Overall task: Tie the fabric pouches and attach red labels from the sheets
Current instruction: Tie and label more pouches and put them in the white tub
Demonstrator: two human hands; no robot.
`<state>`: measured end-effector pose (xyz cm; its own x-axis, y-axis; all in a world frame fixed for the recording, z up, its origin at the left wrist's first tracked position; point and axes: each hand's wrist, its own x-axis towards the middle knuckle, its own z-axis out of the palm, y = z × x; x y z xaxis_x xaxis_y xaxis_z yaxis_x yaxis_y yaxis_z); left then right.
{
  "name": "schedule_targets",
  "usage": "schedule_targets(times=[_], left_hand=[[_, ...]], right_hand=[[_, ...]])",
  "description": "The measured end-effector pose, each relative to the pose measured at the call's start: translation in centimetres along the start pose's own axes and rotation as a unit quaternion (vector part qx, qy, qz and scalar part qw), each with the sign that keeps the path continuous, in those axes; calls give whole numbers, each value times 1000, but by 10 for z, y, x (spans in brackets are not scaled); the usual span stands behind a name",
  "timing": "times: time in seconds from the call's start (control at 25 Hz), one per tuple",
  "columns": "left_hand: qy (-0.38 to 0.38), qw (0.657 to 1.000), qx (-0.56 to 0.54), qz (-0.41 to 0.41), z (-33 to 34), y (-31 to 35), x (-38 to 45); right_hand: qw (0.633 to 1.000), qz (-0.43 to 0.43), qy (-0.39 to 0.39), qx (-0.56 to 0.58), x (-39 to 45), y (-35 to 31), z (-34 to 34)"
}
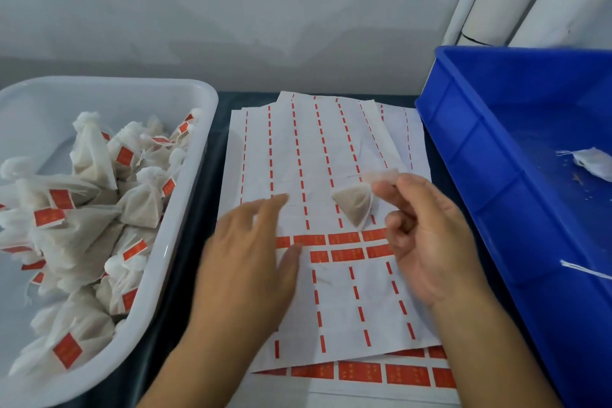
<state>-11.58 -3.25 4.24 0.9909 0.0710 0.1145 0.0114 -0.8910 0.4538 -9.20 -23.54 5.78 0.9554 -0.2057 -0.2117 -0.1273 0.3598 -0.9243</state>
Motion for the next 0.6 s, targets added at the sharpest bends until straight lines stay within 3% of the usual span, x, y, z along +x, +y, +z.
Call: schedule_targets(times=[0.12, 0.4, 0.48, 0.6], left_hand=[[-25, 998, -7, 53, 19, 40, 37], [-77, 982, 106, 138, 61, 95, 90], [-69, 983, 82, 148, 65, 99, 98], [-74, 988, -39, 132, 64, 92, 101]], right_hand=[[997, -35, 50, 38, 7, -3, -9], [990, -42, 116, 61, 15, -5, -19], [991, -38, 118, 59, 15, -5, -20], [991, -40, 118, 54, 17, -4, -21]])
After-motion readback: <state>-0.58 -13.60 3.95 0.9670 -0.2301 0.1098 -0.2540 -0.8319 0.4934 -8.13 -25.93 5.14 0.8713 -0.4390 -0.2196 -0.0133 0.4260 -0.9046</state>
